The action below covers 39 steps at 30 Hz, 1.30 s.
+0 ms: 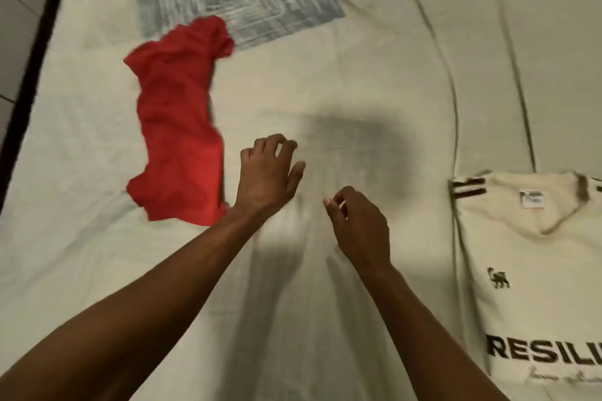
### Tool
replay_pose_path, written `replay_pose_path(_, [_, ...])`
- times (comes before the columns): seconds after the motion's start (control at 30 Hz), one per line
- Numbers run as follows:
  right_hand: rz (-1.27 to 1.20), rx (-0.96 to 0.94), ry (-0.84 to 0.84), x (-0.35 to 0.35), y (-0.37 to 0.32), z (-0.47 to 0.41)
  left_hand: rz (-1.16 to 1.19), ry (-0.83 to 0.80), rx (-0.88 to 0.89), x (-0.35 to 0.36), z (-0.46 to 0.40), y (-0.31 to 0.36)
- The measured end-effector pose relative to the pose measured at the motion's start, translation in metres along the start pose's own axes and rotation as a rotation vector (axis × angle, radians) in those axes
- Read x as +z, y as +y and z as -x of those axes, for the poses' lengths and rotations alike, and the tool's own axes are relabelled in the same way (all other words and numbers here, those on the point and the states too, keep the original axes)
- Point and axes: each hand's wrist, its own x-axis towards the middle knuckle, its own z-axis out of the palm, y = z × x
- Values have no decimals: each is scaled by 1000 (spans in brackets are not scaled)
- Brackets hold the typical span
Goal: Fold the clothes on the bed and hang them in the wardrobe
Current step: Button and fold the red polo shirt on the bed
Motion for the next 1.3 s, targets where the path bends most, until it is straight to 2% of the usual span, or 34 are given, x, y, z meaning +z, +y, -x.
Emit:
replay_pose_path(0.13, [46,-52,-205,56,-62,-18,-88,78,-222,-29,29,-81])
replay_pose_path(0.27, [29,26,-411,109,-107,-32,-43,32,-643,-32,55,-146])
replay_pose_path(0.37, [31,45,-463,145,-135,-39,97,-76,-939,-26,71,-193])
replay_pose_path(0.43, [17,31,-493,158,-145,-43,192,-145,-918,-23,77,-207])
replay_pose_path(0.53, [-62,39,-486,169,-152,-42,365,-114,-840,-30,80,-209])
replay_pose_path(0.6, [-189,134,-444,166,-151,-40,463,-60,-851,-42,80,-199])
replay_pose_path(0.73, [-555,441,-368,142,-142,-26,652,45,-801,-64,85,-163])
replay_pose_path(0.8, [-623,539,-337,129,-128,-15,810,48,-870,-64,91,-141])
replay_pose_path(0.9, [-599,615,-337,109,-104,2,1182,19,-1125,-47,104,-112])
replay_pose_path(0.97, [-536,630,-357,98,-88,12,1335,-90,-1180,-35,115,-94])
replay_pose_path(1.07, [-500,640,-374,81,-65,27,1374,-239,-1120,-24,137,-66])
replay_pose_path(1.23, [-429,604,-416,60,-32,52,1362,-293,-1123,-21,171,-28])
replay_pose_path(1.3, [-317,587,-423,56,-19,62,1337,-324,-1135,-24,181,-11])
